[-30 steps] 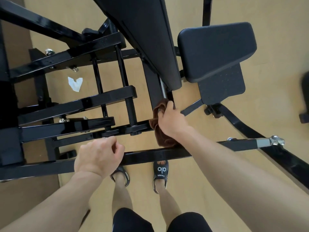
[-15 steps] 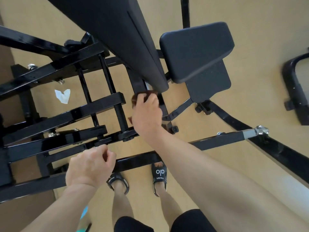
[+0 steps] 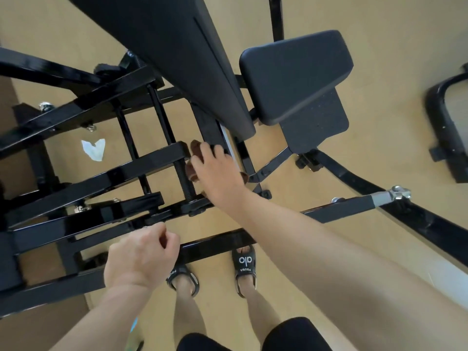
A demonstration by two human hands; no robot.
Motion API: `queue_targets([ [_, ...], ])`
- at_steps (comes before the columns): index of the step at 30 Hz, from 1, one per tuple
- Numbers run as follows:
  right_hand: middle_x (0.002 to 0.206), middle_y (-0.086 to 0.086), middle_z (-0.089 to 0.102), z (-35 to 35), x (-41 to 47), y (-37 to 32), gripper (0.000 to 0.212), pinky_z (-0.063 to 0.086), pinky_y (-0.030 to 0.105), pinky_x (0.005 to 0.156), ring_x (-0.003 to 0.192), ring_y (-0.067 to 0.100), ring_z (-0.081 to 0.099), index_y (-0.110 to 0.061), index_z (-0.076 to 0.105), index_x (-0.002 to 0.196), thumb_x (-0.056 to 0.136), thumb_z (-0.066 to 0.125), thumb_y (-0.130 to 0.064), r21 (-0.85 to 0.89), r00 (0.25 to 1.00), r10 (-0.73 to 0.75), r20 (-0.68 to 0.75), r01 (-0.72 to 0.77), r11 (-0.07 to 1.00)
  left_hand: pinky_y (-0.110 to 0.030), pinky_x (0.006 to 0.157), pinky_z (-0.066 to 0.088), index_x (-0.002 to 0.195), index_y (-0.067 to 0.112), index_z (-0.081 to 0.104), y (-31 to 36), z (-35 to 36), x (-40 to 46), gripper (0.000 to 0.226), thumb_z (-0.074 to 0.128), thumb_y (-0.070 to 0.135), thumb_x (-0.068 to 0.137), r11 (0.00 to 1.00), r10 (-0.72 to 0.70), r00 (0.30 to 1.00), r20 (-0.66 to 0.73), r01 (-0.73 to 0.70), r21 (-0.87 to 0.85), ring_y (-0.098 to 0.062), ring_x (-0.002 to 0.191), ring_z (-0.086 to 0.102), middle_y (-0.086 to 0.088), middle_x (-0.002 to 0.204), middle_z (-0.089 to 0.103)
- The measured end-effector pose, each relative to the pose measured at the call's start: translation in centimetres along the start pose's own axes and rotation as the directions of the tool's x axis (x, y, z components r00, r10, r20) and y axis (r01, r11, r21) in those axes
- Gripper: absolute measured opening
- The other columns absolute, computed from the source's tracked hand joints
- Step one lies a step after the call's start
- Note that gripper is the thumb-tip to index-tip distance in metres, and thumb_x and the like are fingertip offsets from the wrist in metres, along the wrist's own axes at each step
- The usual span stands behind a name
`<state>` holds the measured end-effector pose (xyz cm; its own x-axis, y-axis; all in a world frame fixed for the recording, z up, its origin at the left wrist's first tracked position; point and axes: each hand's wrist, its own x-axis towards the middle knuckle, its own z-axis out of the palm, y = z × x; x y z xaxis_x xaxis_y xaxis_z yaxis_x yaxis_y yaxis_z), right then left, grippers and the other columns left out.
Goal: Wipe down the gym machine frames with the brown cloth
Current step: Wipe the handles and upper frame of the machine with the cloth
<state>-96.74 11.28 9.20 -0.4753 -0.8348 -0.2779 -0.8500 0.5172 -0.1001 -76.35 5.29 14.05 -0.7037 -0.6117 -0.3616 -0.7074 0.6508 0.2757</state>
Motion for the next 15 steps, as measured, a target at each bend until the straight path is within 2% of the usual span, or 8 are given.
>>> queue_targets([
  [3, 0.141, 0.019, 0.042, 0.4, -1.6, 2.4, 0.076, 0.058, 0.04, 0.086, 0.118, 0.034, 0.054, -0.012, 0.051, 0.135, 0.07, 0.089, -0.028, -0.026, 1.0, -0.006, -0.013, 0.005, 1.0, -0.024, 0.048, 0.043, 0.063, 0.031, 0.046, 0.2, -0.1, 0.0, 0.034, 0.048, 0.04, 0.095, 1.0, -0.007, 1.0, 0.019, 0.007, 0.006, -0.005, 0.048, 0.049, 0.01, 0.051, 0.049],
  [7, 0.139, 0.024, 0.045, 0.4, 0.9, 4.2, 0.079, 0.059, 0.043, 0.086, 0.118, 0.037, 0.057, -0.006, 0.05, 0.136, 0.075, 0.086, -0.038, -0.183, 0.985, -0.169, -0.02, 0.162, 0.97, -0.02, 0.046, 0.033, 0.063, 0.031, 0.044, 0.4, -0.3, 0.0, 0.033, 0.043, 0.044, 0.094, 0.999, -0.03, 0.999, 0.032, 0.029, 0.031, -0.002, 0.047, 0.046, 0.012, 0.052, 0.048],
  [10, 0.138, 0.024, 0.05, -0.7, 5.3, 3.5, 0.071, 0.058, 0.044, 0.087, 0.115, 0.036, 0.062, -0.004, 0.052, 0.134, 0.079, 0.084, -0.034, -0.242, 0.994, -0.105, -0.035, 0.094, 0.966, -0.019, 0.043, 0.03, 0.062, 0.03, 0.045, 0.4, -0.4, 0.0, 0.033, 0.044, 0.044, 0.092, 0.998, -0.046, 0.999, 0.02, 0.046, 0.035, -0.002, 0.046, 0.043, 0.013, 0.051, 0.046],
  [12, 0.137, 0.022, 0.049, -0.5, 5.5, 3.3, 0.07, 0.058, 0.042, 0.086, 0.113, 0.034, 0.062, -0.006, 0.052, 0.134, 0.078, 0.084, -0.034, -0.222, 0.997, -0.066, -0.032, 0.057, 0.973, -0.02, 0.043, 0.035, 0.063, 0.03, 0.049, 0.2, -0.3, 0.0, 0.032, 0.048, 0.041, 0.093, 0.999, -0.053, 0.998, 0.015, 0.052, 0.015, -0.003, 0.046, 0.044, 0.013, 0.051, 0.046],
  [13, 0.135, 0.02, 0.049, -0.1, 4.2, 3.5, 0.071, 0.059, 0.042, 0.084, 0.112, 0.034, 0.061, -0.007, 0.052, 0.132, 0.076, 0.086, -0.036, -0.213, 0.995, -0.095, -0.033, 0.086, 0.973, -0.02, 0.044, 0.038, 0.064, 0.029, 0.051, 0.2, -0.2, 0.0, 0.032, 0.049, 0.04, 0.094, 0.999, -0.051, 0.998, 0.019, 0.051, 0.016, -0.003, 0.046, 0.045, 0.013, 0.051, 0.046],
  [15, 0.13, 0.017, 0.049, 0.9, 0.2, 4.5, 0.071, 0.06, 0.04, 0.077, 0.107, 0.032, 0.058, -0.011, 0.055, 0.129, 0.073, 0.087, -0.04, -0.209, 0.965, -0.259, -0.032, 0.247, 0.946, -0.02, 0.045, 0.038, 0.065, 0.029, 0.052, 0.2, -0.2, 0.1, 0.031, 0.049, 0.041, 0.094, 0.998, -0.048, 0.999, 0.022, 0.048, 0.031, -0.003, 0.046, 0.045, 0.013, 0.052, 0.046],
])
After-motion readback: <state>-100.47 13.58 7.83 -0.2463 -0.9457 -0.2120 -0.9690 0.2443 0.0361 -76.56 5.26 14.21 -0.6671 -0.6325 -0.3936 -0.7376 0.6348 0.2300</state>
